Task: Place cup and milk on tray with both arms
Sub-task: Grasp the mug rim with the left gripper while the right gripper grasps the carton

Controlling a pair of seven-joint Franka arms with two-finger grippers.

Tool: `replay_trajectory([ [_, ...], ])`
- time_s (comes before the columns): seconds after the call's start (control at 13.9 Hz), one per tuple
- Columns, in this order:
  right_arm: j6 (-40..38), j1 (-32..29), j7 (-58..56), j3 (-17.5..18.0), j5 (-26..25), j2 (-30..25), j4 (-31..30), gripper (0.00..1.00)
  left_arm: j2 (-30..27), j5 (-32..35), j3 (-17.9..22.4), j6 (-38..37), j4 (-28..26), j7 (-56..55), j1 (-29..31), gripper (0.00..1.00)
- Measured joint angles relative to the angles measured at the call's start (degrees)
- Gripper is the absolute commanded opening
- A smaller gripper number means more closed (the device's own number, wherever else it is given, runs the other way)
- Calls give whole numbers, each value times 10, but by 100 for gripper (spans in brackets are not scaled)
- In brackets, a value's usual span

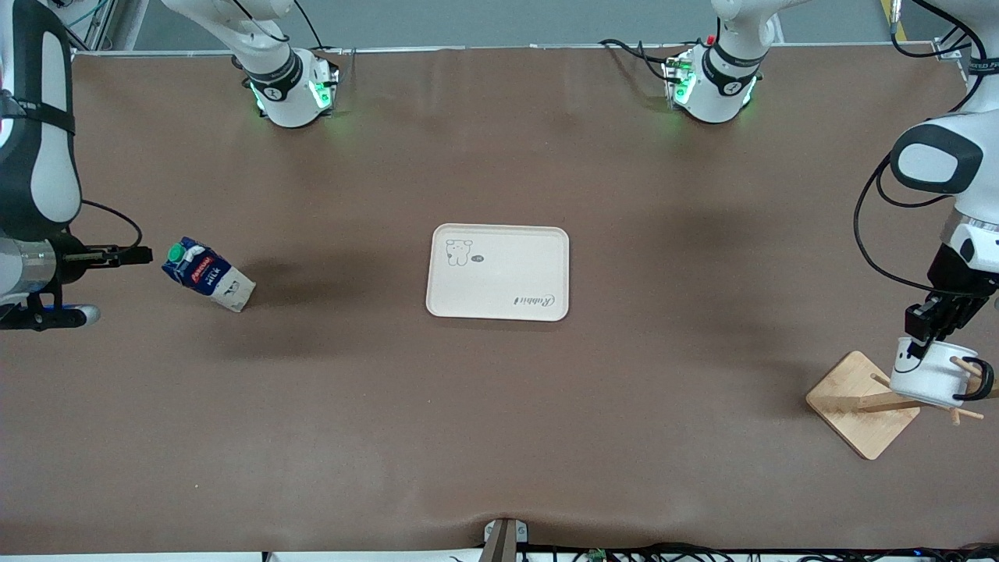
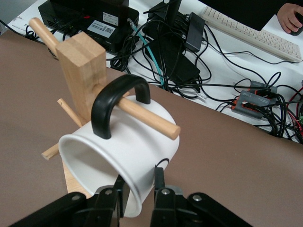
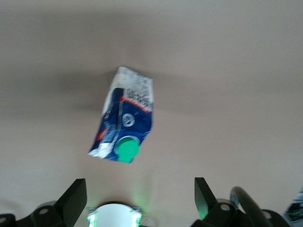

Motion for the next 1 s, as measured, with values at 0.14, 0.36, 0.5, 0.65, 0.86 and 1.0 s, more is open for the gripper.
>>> replay_trajectory([
  [0.14, 4, 1, -18, 1, -3, 0, 1, 100, -3, 0, -4, 0, 2, 0, -2, 0],
  [0.36, -3, -20, -23, 0, 46, 8, -5, 100, -4, 0, -5, 0, 3, 0, -5, 0],
  [0.5, -15, -27, -19, 0, 59, 15, -6, 100, -4, 0, -5, 0, 3, 0, -5, 0],
  [0.65, -24, -24, 17, 2, 62, 17, -13, 100, -4, 0, -7, -1, 3, 0, -5, 0],
  [0.86, -23, -18, 46, 7, 62, 18, -28, 100, -5, 0, -10, -10, 4, 0, -4, 0],
  [1.0, -12, -17, 78, 7, 67, 18, -46, 100, -12, 0, -11, -33, 7, 0, -4, 0],
])
